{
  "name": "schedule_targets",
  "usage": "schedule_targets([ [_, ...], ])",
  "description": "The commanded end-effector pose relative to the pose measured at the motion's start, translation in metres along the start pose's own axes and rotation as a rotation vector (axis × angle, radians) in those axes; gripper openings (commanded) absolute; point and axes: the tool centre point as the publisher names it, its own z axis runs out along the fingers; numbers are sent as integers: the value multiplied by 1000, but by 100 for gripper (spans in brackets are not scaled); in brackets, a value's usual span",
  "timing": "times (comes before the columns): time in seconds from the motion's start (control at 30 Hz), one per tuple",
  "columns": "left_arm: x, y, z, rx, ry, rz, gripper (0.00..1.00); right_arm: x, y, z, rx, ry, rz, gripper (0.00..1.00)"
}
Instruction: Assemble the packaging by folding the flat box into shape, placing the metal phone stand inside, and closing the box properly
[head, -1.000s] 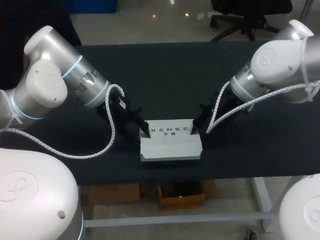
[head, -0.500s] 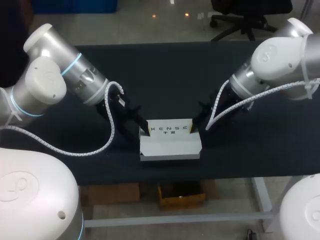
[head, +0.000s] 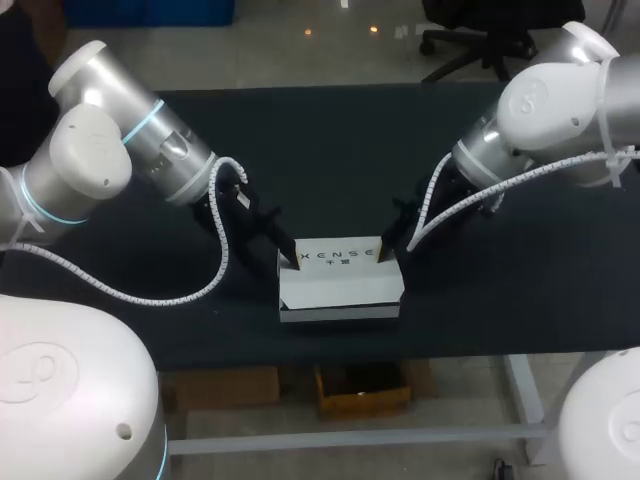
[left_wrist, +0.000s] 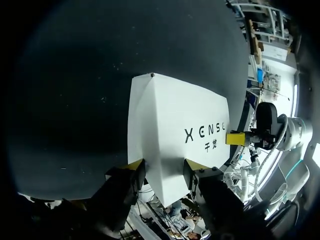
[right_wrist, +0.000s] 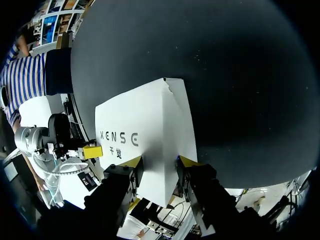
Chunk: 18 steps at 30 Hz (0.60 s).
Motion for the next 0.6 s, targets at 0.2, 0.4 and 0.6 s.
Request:
schedule_targets([
  [0.2, 7, -6, -1, -32, -6, -4, 49, 4, 4, -1, 24, 10, 8, 41],
  [0.4, 9, -7, -4, -43, -6, -10, 49, 5, 4, -3, 33, 17, 15, 41],
  [0.6, 10, -7, -5, -52, -9, -16, 49, 7, 4, -6, 38, 16, 22, 41],
])
